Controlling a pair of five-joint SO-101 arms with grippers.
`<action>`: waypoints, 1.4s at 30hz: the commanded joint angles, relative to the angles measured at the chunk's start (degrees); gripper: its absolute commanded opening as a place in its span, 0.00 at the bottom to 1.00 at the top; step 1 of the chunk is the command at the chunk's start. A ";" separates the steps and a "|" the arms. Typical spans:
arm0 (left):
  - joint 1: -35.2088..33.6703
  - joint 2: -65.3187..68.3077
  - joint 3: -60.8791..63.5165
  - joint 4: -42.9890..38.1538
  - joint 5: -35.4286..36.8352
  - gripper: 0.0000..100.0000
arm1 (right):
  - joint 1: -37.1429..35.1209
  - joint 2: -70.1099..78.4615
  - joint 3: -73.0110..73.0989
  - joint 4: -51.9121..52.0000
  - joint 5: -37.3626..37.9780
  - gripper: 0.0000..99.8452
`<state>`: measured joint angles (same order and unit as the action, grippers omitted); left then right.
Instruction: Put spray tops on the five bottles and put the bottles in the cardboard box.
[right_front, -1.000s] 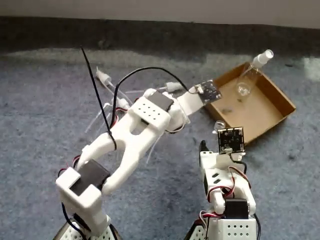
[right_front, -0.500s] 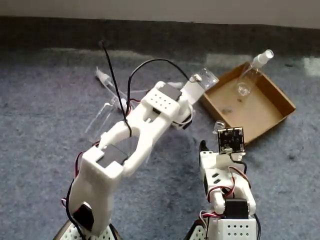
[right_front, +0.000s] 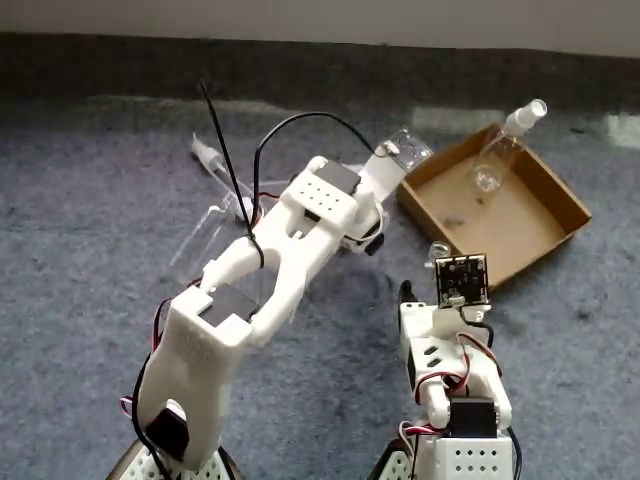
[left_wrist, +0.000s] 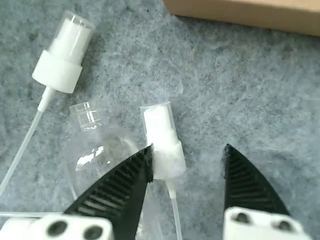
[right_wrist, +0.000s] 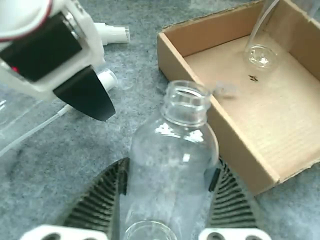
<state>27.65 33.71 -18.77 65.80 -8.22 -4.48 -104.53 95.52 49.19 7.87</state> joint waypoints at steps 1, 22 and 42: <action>-1.63 -0.40 -2.86 0.00 0.44 0.20 | 0.66 -0.75 1.19 -1.63 -0.18 0.09; -4.35 0.22 -2.42 0.00 0.44 0.21 | 0.66 -0.75 1.19 -1.63 -0.18 0.09; -3.38 7.08 -10.24 0.00 0.53 0.20 | 0.66 -0.75 1.19 -1.63 -0.18 0.09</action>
<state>23.34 41.71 -25.19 65.89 -8.22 -4.48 -104.53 95.52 49.19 7.87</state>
